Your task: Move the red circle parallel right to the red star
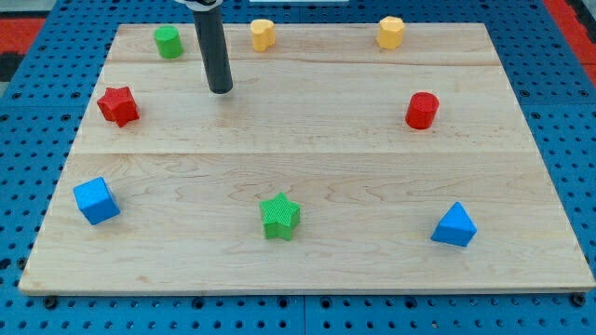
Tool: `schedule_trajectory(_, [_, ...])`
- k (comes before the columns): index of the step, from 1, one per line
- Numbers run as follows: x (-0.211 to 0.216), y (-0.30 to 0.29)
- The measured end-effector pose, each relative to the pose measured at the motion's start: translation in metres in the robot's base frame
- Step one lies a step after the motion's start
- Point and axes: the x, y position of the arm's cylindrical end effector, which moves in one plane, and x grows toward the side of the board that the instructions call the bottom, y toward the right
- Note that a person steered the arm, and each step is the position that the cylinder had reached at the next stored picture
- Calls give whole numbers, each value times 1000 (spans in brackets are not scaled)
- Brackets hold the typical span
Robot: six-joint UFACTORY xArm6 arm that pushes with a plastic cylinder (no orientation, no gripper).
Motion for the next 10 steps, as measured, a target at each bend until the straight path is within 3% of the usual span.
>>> schedule_trajectory(10, [-19,-2])
